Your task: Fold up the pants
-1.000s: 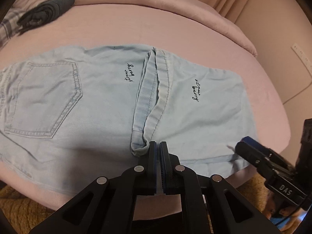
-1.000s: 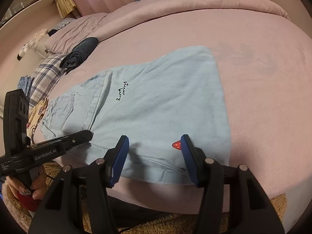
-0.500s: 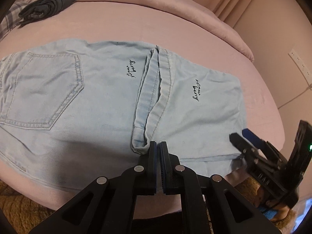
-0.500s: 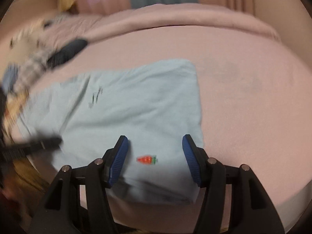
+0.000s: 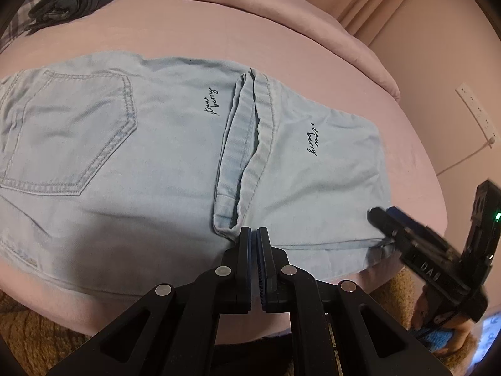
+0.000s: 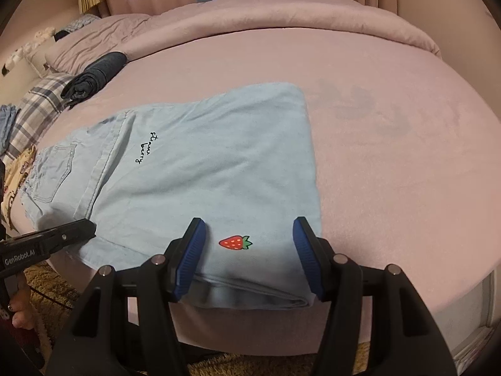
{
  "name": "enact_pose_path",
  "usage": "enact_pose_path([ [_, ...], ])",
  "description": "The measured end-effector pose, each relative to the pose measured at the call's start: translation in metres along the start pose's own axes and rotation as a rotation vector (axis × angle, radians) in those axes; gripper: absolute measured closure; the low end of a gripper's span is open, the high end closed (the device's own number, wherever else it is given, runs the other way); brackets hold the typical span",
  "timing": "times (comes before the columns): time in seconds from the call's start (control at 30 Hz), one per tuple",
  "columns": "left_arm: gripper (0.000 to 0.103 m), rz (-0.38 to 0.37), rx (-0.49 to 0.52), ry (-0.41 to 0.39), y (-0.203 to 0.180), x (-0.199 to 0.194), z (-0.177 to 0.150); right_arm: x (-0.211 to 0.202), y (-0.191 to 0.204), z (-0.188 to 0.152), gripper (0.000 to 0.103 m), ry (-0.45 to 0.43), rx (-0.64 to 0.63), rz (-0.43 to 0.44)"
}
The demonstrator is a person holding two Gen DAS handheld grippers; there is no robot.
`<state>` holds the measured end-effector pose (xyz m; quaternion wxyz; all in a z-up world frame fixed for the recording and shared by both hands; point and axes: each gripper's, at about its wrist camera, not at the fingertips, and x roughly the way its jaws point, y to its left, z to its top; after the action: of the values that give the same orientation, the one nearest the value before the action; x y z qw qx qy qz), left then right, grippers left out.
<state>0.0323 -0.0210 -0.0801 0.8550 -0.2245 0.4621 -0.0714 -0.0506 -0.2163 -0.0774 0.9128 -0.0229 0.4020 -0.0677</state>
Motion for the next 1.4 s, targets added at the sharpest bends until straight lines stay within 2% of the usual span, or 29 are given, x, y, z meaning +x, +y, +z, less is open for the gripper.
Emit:
enact_pose_path([
  [0.13, 0.094, 0.007, 0.006, -0.004, -0.005, 0.001, 0.0, 0.003, 0.002, 0.03, 0.045, -0.024, -0.014, -0.041],
  [0.23, 0.094, 0.009, 0.007, -0.004, -0.008, 0.0, 0.0, 0.025, -0.007, 0.054, 0.045, 0.0, 0.05, 0.051],
  [0.33, 0.094, -0.007, -0.007, -0.001, -0.007, 0.001, 0.001, 0.058, -0.016, 0.063, 0.042, 0.062, 0.127, 0.069],
  [0.4, 0.094, -0.021, -0.02, 0.003, -0.005, 0.0, 0.002, 0.06, -0.013, 0.061, 0.033, 0.016, 0.12, 0.068],
  [0.53, 0.094, -0.036, -0.034, 0.002, -0.002, 0.0, 0.002, 0.057, -0.006, 0.05, 0.033, -0.033, 0.102, 0.032],
  [0.73, 0.094, -0.033, -0.04, 0.007, -0.006, 0.0, 0.002, 0.046, -0.008, 0.042, 0.034, -0.026, 0.076, 0.01],
  [1.03, 0.094, -0.035, -0.04, 0.038, -0.005, -0.01, 0.005, 0.012, -0.011, 0.0, 0.034, 0.006, 0.047, 0.017],
  [1.1, 0.094, 0.002, -0.04, 0.02, -0.001, -0.022, 0.01, 0.008, -0.013, -0.004, 0.034, 0.018, 0.058, 0.019],
  [1.17, 0.094, 0.06, -0.06, -0.054, 0.011, -0.045, 0.019, 0.003, -0.014, -0.004, 0.035, 0.025, 0.072, 0.02],
  [1.2, 0.092, 0.075, -0.084, -0.081, 0.02, -0.054, 0.022, 0.001, -0.013, -0.004, 0.035, 0.024, 0.075, 0.015],
  [1.23, 0.084, 0.09, -0.115, -0.107, 0.031, -0.063, 0.024, -0.004, -0.012, -0.004, 0.035, 0.018, 0.069, 0.003],
  [1.27, 0.07, 0.109, -0.158, -0.134, 0.045, -0.073, 0.026, -0.007, -0.009, -0.004, 0.035, 0.008, 0.05, -0.007],
  [1.33, 0.051, 0.174, -0.251, -0.186, 0.075, -0.091, 0.028, -0.014, -0.004, -0.003, 0.035, -0.017, 0.019, -0.035],
  [1.4, 0.046, 0.25, -0.341, -0.241, 0.105, -0.107, 0.026, -0.019, -0.001, 0.001, 0.035, -0.049, 0.001, -0.06],
])
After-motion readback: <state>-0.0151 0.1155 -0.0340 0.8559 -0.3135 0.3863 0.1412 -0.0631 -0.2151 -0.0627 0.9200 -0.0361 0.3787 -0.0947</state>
